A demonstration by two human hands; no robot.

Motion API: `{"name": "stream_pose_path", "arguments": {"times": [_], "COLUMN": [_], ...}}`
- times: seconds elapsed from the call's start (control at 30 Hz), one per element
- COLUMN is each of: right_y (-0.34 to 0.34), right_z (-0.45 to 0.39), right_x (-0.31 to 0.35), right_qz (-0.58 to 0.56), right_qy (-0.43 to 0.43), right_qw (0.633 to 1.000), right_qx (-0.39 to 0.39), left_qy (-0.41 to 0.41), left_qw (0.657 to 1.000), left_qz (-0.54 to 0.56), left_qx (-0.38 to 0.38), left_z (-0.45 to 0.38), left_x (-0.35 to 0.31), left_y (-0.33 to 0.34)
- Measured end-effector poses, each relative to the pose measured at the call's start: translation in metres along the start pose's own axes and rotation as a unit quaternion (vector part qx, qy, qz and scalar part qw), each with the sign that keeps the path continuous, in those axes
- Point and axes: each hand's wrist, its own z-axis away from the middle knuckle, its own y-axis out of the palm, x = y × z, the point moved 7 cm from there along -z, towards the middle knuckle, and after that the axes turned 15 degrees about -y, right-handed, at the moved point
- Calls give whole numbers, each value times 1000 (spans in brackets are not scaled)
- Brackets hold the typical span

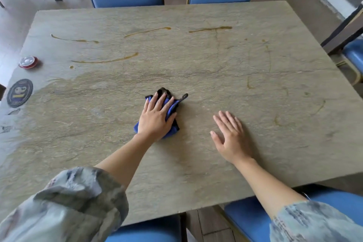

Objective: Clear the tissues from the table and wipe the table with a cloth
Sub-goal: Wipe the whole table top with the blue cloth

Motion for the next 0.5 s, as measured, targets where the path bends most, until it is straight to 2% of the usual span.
{"name": "stream_pose_path", "arguments": {"times": [0.1,0.13,0.17,0.3,0.37,0.43,0.5], "right_y": [-3,-3,-4,-4,-4,-3,-3], "right_z": [1,1,1,1,2,3,3], "right_x": [-1,-1,-1,-2,-3,-3,-4], "right_qz": [-9,-10,-11,-18,-21,-22,-21], "right_qy": [0,-1,0,3,4,4,5], "right_qw": [1000,1000,1000,999,999,999,999], "right_qx": [-12,-18,-23,-38,-38,-38,-34], "left_qy": [-136,-167,-165,55,122,124,52], "left_qw": [990,985,986,998,992,992,998], "left_qz": [27,35,36,11,9,8,25], "left_qx": [-3,2,3,23,27,14,8], "left_z": [-6,-3,3,26,13,-10,-38], "left_x": [-14,-21,-33,-78,-76,-71,-66], "left_y": [1,3,6,16,15,13,11]}}
